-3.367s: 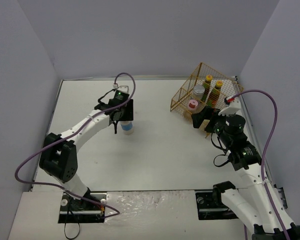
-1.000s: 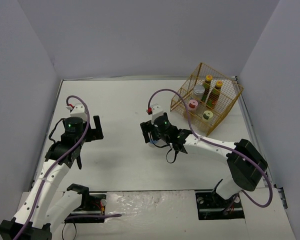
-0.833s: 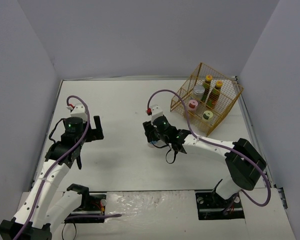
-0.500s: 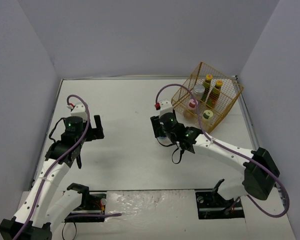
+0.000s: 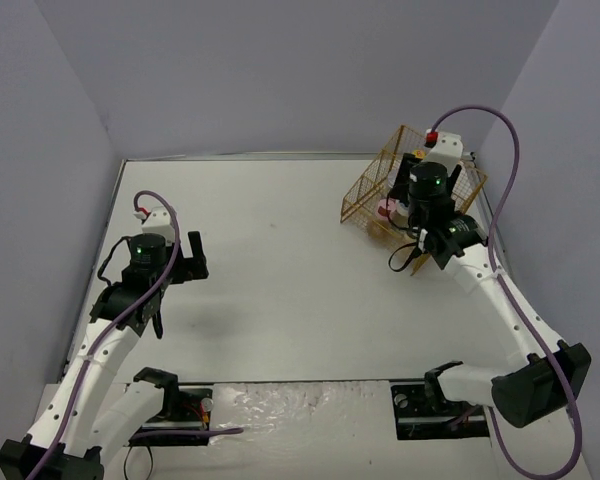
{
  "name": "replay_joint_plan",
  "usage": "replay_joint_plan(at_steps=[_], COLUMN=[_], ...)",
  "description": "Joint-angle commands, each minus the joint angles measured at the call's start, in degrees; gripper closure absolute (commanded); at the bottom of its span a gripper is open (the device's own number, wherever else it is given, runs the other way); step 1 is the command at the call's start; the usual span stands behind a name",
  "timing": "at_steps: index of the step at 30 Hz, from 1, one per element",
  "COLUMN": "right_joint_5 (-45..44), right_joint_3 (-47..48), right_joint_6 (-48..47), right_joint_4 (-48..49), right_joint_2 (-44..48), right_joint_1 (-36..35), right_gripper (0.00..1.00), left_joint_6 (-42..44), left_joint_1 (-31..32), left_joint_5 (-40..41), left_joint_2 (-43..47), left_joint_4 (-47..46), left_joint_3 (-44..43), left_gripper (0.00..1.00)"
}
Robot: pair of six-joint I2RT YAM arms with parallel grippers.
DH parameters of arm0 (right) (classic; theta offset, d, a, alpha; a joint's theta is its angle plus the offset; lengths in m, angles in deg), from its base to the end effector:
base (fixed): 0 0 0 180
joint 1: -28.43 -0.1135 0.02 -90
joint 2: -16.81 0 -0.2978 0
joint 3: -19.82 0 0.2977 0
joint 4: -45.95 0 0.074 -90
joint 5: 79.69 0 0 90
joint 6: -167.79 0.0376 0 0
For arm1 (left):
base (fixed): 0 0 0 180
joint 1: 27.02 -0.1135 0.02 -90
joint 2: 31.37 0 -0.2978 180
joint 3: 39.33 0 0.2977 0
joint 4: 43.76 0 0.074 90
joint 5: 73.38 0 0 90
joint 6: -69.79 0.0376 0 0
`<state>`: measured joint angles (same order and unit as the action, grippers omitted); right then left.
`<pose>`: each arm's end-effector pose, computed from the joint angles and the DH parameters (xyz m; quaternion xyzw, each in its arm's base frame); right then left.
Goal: Organize the condiment bottles
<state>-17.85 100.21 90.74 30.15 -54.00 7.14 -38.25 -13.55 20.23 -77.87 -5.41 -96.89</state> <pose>0.3066 0.1004 0.4327 0.1095 0.7320 0.0176 0.6723 0.2012 -0.0458 0.3355 -0.0504 0.8522 -0.1153 0.5078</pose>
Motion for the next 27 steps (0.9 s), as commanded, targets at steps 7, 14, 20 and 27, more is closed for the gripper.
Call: replay_joint_plan(at_steps=[7,14,20,27], right_joint_5=[1.11,2.39,3.11,3.10], right_joint_3=[6.37,6.79,4.38,2.67], right_joint_6=[2.64,3.42,5.42,7.49], right_joint_4=[7.10,8.78,10.23,12.38], right_joint_2=[-6.41,-10.30,-14.07,-18.10], right_joint_1=[12.17,13.94,14.52,14.79], right_gripper=[0.82,0.82,0.79,0.72], left_joint_6=[0.28,0.20,0.19,0.02], left_joint_1=[-0.29,-0.29,-0.29,-0.29], left_joint_5=[-0.80,-0.76,-0.71,-1.08], left_joint_2=[0.01,0.39,0.53,0.43], left_joint_4=[-2.99,-2.90,-2.99,-3.18], left_joint_3=[-1.79,-1.75,-1.70,-1.62], left_gripper=[0.03,0.03,0.03,0.03])
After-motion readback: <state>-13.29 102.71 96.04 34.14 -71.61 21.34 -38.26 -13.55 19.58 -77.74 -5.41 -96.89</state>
